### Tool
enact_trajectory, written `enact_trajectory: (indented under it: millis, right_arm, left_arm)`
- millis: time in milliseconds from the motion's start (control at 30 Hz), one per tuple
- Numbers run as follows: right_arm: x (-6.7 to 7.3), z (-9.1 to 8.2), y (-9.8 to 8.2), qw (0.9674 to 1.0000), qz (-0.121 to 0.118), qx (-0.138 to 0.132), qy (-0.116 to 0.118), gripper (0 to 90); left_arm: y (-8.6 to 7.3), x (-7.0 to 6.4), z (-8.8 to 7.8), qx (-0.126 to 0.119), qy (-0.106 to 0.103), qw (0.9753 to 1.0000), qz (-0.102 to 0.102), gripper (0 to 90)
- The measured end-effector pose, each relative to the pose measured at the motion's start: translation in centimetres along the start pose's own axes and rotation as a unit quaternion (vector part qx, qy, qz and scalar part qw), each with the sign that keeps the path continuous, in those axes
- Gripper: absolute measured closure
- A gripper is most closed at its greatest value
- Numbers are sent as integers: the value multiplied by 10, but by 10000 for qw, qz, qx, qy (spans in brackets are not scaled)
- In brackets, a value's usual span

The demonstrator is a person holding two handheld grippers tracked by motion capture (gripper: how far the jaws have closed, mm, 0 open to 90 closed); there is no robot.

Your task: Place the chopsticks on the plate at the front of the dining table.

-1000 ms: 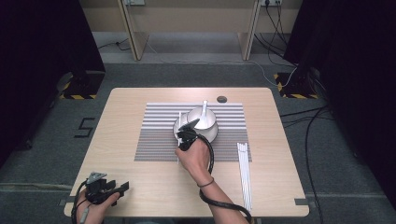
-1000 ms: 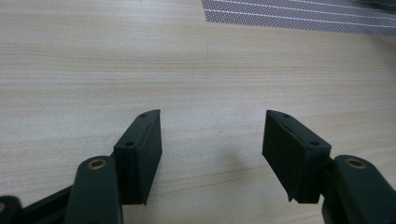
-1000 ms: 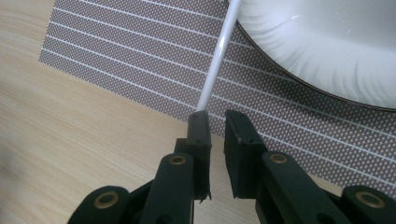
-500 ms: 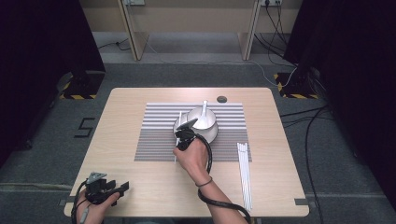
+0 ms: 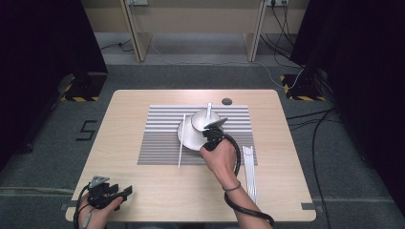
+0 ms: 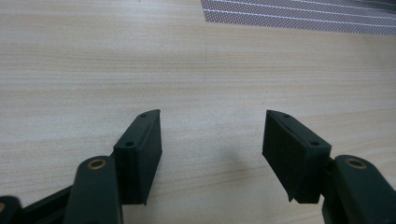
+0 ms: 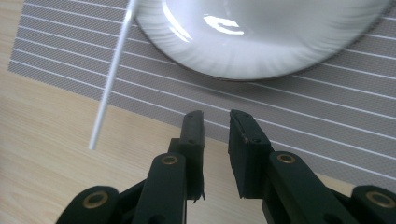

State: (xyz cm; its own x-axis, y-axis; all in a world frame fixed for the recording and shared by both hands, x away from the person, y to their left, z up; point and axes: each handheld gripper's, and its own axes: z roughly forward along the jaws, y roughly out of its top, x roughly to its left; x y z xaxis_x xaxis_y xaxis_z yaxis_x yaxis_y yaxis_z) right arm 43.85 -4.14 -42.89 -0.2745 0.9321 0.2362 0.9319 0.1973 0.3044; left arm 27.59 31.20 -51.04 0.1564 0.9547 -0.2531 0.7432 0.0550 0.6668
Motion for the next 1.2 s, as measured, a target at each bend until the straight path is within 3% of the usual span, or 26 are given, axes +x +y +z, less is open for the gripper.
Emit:
enact_trajectory:
  millis: [800, 1200]
  right_arm:
    - [-83, -32, -34, 9975, 589, -7, -383, 754]
    - [-131, -31, -58, 9917, 1017, 288, -733, 782]
  left_arm:
    - [0, 0, 0, 8, 21, 10000, 23, 375]
    - [-1, -1, 0, -8, 28, 10000, 15, 375]
